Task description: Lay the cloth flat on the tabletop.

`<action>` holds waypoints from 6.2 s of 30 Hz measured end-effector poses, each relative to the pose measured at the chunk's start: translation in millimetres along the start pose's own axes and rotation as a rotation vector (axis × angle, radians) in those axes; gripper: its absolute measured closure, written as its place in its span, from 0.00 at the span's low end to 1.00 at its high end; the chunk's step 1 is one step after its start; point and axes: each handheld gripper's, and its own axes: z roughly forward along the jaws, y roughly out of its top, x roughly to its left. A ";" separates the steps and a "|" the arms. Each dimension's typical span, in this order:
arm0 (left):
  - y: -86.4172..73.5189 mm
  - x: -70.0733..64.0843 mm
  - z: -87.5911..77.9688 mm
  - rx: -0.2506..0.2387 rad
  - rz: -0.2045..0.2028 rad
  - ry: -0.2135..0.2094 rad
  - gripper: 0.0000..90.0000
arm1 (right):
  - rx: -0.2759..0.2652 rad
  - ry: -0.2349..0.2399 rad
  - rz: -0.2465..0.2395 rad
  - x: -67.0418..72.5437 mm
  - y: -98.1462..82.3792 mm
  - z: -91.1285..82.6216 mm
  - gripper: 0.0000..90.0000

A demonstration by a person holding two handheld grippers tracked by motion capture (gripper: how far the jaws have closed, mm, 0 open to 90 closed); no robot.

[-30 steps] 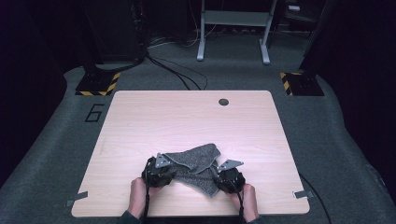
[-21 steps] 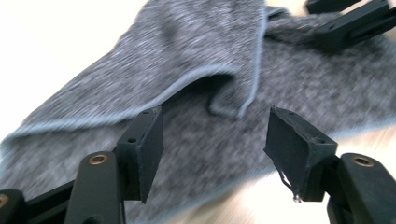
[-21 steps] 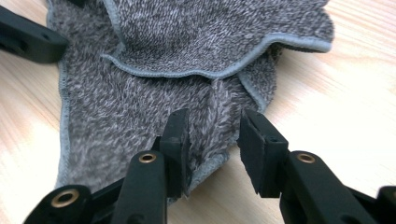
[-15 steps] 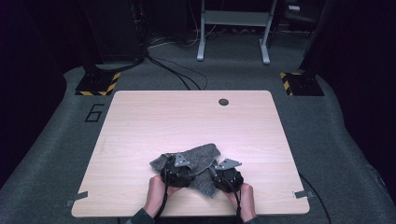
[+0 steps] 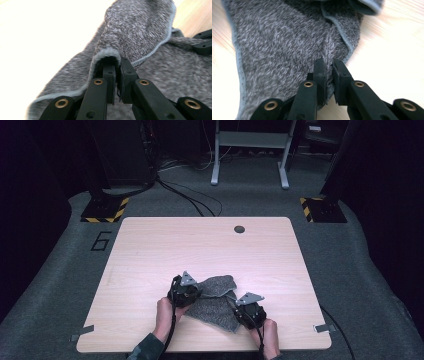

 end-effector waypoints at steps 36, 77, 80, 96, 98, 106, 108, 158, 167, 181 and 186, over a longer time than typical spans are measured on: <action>-14.0 23.1 -4.5 0.087 -0.001 -0.023 0.41 | -0.021 0.037 -0.081 11.5 49.4 13.1 0.69; -23.8 39.2 -3.4 0.081 -0.031 -0.034 0.82 | -0.017 -0.023 0.040 -38.4 39.8 4.5 0.95; -25.6 39.0 -4.6 0.106 -0.035 -0.031 0.63 | -0.004 0.001 0.049 -41.2 35.2 10.5 0.94; -5.9 22.3 -3.1 0.099 0.167 -0.066 0.45 | -0.023 0.055 -0.012 -11.9 45.4 11.5 0.47; -7.1 26.3 -1.4 0.107 0.151 -0.072 0.45 | -0.033 0.065 -0.024 -7.1 46.1 11.9 0.45; -11.6 36.8 8.1 0.101 0.115 -0.066 0.63 | 0.037 0.037 -0.035 2.7 49.4 35.3 0.63; -12.4 38.9 8.6 0.071 0.089 -0.072 0.73 | 0.044 0.027 -0.027 1.0 49.1 37.0 0.75; 44.0 105.9 1.2 0.046 -0.066 0.007 0.98 | -0.074 0.020 0.182 -119.9 90.3 3.2 0.96; 142.7 87.4 -112.7 -0.198 0.125 0.183 0.98 | -0.315 -0.112 0.032 -117.3 188.3 -92.8 0.95; -9.2 26.0 -59.7 -0.033 0.141 0.013 0.97 | -0.162 -0.021 -0.001 -58.1 32.5 -56.3 0.92; -50.8 5.7 -43.6 0.038 0.131 -0.065 0.96 | -0.093 0.017 0.073 -54.0 -18.0 -42.0 0.90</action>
